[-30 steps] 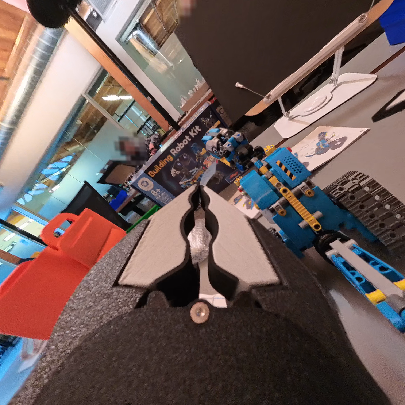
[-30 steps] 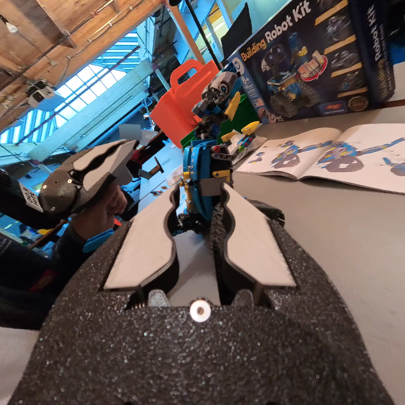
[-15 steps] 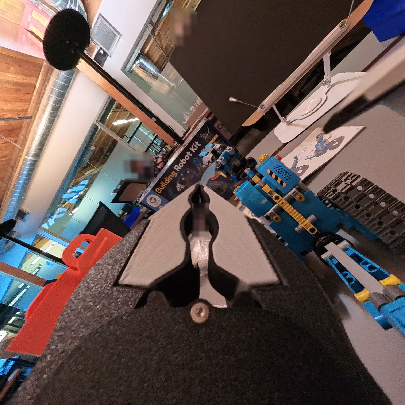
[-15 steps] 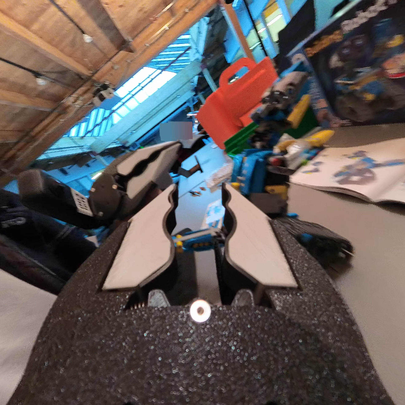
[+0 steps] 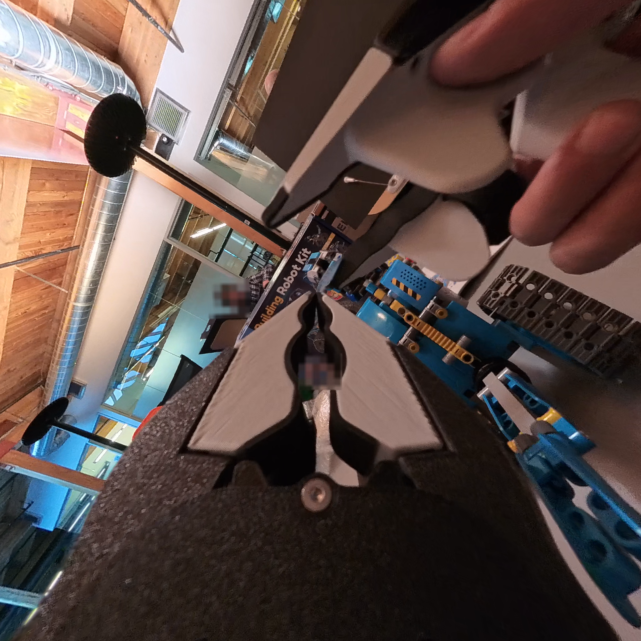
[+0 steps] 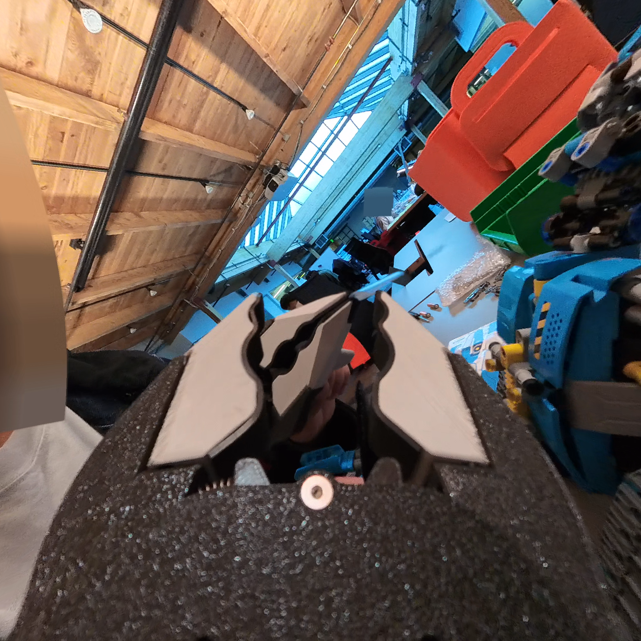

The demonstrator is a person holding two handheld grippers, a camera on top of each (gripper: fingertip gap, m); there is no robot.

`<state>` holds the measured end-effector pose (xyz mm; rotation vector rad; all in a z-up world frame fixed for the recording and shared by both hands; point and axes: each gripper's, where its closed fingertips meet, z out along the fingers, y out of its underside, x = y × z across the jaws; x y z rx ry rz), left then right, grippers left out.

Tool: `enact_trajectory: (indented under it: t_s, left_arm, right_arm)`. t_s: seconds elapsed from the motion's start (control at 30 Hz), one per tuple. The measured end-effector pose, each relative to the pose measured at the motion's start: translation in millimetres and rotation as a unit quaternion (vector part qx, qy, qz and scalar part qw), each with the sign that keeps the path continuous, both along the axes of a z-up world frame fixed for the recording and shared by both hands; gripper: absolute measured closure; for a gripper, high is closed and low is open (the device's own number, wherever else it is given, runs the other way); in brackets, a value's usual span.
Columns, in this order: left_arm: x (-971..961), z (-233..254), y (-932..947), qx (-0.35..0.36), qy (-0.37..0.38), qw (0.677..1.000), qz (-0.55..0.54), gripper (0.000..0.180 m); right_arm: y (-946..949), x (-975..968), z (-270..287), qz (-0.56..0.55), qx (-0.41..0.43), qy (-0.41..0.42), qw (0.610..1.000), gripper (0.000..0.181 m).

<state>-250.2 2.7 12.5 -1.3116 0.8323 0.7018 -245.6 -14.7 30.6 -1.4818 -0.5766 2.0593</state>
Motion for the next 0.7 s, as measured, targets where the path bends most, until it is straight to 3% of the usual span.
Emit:
enact_trajectory:
  t_s: [0.13,0.2,0.4,0.7]
  left_arm:
    - [6,-7,0,-0.014,0.015,1.000,-0.010,0.180]
    - [6,-11,1,-0.020,0.023,0.999,-0.006,0.180]
    - [4,-17,3,-0.024,0.038,0.999,0.007,0.180]
    - [0,-19,3,-0.031,0.036,0.999,0.012,0.180]
  right_arm:
    - [4,-4,-2,-0.003,-0.006,-0.007,1.000,0.124]
    - [4,-6,-4,0.002,-0.005,-0.011,1.000,0.143]
    - [20,-6,-18,-0.041,0.000,-0.053,0.998,0.169]
    - [29,-1,-26,-0.055,-0.002,-0.069,0.996,0.181]
